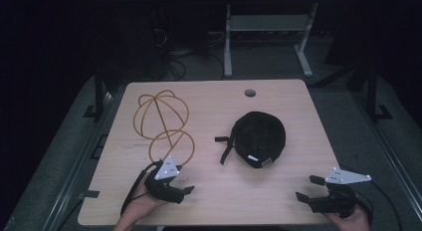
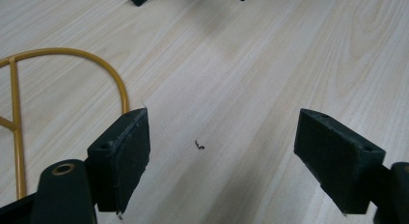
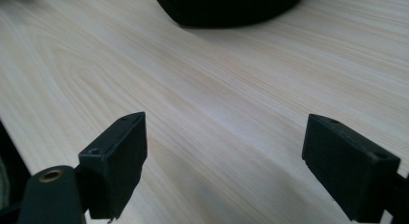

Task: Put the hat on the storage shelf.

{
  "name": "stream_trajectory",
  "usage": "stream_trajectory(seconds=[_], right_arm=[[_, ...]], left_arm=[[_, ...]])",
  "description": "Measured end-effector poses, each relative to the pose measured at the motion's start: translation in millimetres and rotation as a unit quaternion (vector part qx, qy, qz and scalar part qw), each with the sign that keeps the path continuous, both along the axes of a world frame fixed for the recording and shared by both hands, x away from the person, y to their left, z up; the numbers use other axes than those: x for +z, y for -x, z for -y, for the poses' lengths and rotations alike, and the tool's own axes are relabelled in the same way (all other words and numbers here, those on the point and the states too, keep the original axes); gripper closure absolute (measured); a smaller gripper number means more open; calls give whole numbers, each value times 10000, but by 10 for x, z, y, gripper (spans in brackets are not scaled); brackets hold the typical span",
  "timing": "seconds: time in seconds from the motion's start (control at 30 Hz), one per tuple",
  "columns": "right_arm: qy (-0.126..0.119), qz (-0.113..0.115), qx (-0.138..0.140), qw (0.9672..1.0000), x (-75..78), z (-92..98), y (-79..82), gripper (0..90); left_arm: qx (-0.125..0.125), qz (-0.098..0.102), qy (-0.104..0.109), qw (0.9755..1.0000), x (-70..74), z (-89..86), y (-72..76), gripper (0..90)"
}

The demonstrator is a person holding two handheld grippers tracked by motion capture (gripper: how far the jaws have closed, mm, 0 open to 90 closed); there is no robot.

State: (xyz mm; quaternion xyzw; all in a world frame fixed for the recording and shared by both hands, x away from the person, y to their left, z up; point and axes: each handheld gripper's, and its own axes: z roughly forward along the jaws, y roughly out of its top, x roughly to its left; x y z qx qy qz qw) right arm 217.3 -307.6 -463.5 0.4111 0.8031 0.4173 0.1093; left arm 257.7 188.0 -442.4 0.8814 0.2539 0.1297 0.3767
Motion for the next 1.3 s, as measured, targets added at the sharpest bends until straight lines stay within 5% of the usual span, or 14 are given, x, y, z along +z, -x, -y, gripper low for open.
stream_trajectory(seconds=[0.73, 1.3], right_arm=[[-131, 31, 50, 9999, 29, 22, -1, 160], [-228, 57, 92, 9997, 45, 7, -1, 160]], left_arm=[[-413, 40, -45, 9991, 263, 291, -48, 236], [-951, -40, -61, 9954, 514, 822, -168, 227]])
